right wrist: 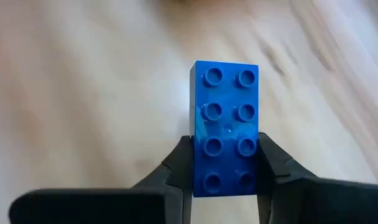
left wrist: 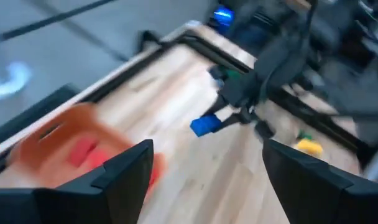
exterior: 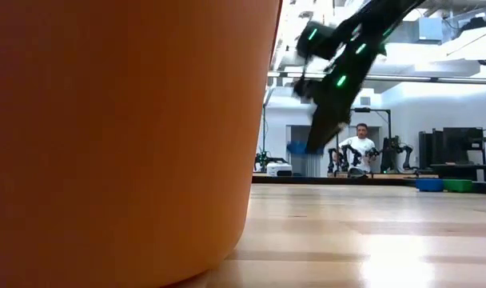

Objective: Sort blocks
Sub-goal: Put the blue game piece into the yellow bin

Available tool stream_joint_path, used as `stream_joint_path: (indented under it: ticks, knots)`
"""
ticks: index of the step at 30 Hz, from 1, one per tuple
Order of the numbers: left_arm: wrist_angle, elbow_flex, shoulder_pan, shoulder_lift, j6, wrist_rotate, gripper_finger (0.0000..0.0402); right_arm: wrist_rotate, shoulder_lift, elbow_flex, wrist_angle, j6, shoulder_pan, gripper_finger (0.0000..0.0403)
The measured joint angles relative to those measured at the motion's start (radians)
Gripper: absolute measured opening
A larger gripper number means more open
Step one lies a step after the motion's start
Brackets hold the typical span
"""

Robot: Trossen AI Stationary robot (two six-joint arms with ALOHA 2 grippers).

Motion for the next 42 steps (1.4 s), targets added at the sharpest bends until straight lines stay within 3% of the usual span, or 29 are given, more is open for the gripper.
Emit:
stream_joint_path:
  ticks: [7, 12, 16, 21, 32, 38, 42]
  knots:
    - [0.244, 0.007, -0.108, 0.110, 0.276, -0.011, 0.0276, -0.300, -0.350, -0.029, 0.025, 0.015, 0.028, 0.0105]
    - [0.334, 0.054, -0.138, 0.187, 0.499, -0.004, 0.0262, -0.368, -0.451, 0.023, 0.035, 0.048, -0.009, 0.0107]
    - [0.457, 0.071, -0.149, 0.239, 0.609, 0.038, 0.0257, -0.391, -0.458, 0.031, 0.118, 0.030, -0.014, 0.0108]
    - [0.543, 0.107, -0.161, 0.305, 0.620, 0.105, 0.0256, -0.576, -0.431, 0.033, 0.263, 0.059, -0.047, 0.0109]
    - [0.432, 0.213, -0.177, 0.391, 0.687, 0.229, 0.0256, -0.912, -0.353, 0.033, 0.322, 0.230, -0.133, 0.0110]
    - [0.342, 0.255, -0.186, 0.436, 0.720, 0.299, 0.0251, -1.040, -0.288, 0.036, 0.417, 0.326, -0.161, 0.0111]
    - [0.339, 0.255, -0.193, 0.435, 0.724, 0.302, 0.0238, -1.062, -0.266, 0.075, 0.432, 0.335, -0.164, 0.0111]
